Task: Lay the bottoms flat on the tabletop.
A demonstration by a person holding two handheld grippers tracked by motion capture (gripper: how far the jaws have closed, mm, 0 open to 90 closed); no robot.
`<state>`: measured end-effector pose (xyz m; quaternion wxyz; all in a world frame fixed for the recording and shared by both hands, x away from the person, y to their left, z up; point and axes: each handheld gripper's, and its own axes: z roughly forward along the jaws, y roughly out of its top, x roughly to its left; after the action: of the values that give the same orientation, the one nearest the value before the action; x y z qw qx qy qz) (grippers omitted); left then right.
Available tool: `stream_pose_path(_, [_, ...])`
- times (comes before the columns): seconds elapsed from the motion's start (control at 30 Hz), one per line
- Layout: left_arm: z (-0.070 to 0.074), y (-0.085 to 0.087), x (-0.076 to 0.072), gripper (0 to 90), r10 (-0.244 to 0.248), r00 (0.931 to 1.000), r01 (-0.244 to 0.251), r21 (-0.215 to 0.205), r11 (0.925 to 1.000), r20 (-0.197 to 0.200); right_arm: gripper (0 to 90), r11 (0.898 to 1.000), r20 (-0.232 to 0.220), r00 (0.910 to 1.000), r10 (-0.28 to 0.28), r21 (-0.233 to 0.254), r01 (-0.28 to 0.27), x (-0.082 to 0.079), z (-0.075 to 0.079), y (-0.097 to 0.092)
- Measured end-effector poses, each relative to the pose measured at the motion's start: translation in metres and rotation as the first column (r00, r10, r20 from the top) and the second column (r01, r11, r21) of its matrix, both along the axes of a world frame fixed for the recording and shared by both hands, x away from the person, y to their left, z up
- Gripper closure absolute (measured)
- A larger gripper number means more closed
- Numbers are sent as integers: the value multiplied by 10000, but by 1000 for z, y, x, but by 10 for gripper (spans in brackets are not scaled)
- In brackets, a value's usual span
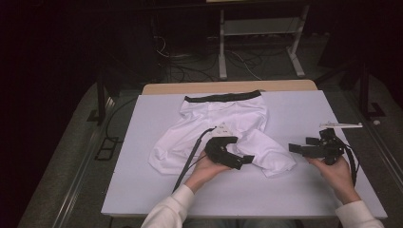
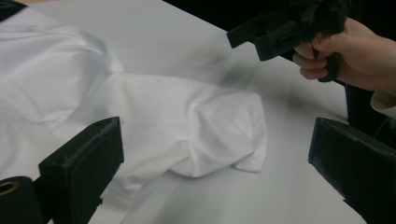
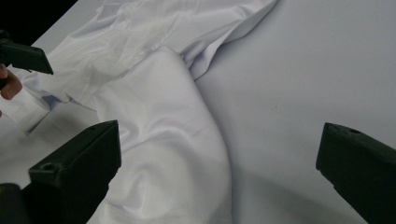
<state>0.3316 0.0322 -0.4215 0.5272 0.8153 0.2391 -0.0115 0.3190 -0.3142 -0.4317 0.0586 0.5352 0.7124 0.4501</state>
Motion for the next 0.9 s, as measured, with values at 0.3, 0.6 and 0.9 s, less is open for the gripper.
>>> stream_pose_path(0.3, [-4,-28,-13,147,-1235,9923,1234,397,9916,-7,0,9996,-144,9996,-242,156,244,-7,-3,-8])
stream_pose_path(0.6, [-19,-61,-23,340,-2727,9621,2712,1149,9556,-34,1,9987,-219,9990,-381,321,388,-9,-4,-10])
stream_pose_path(0.9, [-37,-91,-30,471,-3539,9200,2652,3970,8786,1685,1,9988,-287,9991,-322,364,332,-15,-4,-10])
